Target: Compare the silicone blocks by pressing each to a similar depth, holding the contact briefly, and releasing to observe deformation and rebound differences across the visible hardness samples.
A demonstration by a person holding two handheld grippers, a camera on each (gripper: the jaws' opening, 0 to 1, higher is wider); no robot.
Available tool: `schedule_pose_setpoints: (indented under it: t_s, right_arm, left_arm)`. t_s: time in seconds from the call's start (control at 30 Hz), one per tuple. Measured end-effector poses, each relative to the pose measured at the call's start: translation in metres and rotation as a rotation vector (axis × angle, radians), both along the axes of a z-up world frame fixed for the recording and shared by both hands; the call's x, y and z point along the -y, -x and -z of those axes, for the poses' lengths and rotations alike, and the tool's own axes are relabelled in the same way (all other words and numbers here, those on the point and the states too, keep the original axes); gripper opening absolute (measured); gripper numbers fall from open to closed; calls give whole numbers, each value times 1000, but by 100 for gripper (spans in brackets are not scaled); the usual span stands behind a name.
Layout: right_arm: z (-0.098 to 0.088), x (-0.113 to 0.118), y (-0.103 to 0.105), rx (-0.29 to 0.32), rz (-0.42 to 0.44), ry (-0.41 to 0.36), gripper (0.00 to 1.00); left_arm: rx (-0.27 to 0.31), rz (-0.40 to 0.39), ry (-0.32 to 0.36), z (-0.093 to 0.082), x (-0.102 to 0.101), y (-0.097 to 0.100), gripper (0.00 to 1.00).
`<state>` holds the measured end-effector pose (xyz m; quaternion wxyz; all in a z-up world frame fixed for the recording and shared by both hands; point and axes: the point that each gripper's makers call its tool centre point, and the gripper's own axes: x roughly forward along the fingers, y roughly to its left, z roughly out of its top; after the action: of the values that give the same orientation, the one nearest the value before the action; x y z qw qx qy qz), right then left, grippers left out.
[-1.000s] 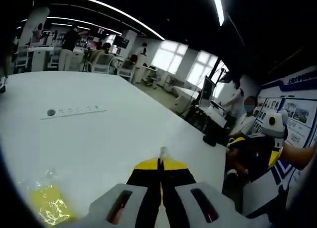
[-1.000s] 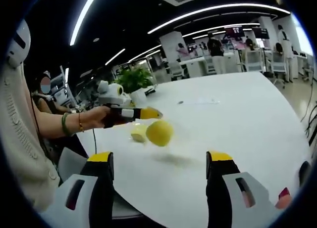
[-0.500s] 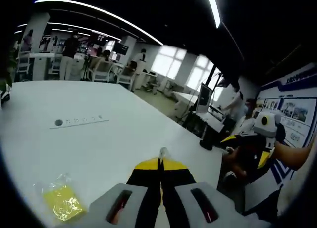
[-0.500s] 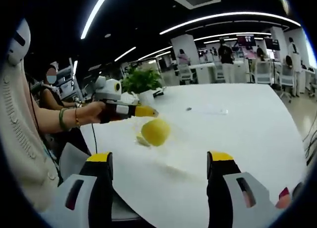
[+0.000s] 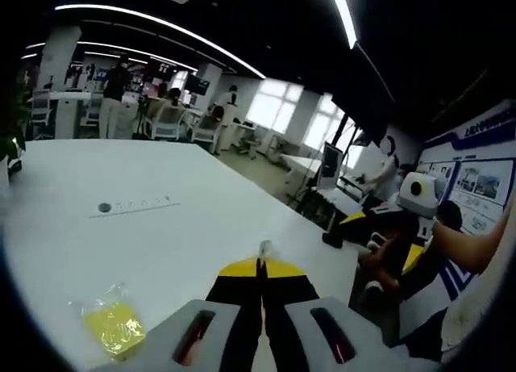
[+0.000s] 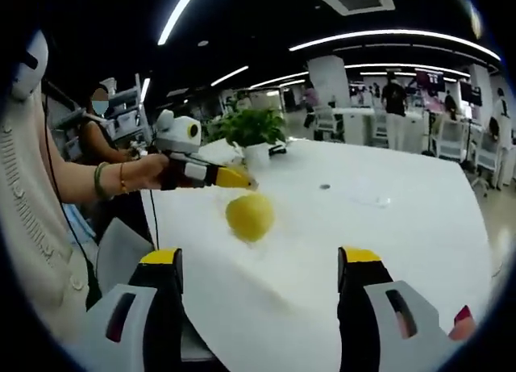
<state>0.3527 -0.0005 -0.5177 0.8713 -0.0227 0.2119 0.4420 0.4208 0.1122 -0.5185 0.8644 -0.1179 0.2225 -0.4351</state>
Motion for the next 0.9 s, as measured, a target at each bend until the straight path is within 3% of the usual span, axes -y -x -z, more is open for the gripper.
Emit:
schedule_pose_setpoints:
  t_s: [0.33,0.9]
  right_arm:
    - [-5,-26,-23,16,-107,59,73]
    - [-3,-73,-45,25,-282,157,72]
  left_arm:
    - [12,23,-3,-5,-4,6,0]
    - [13,30,13,-11,-6,4,0]
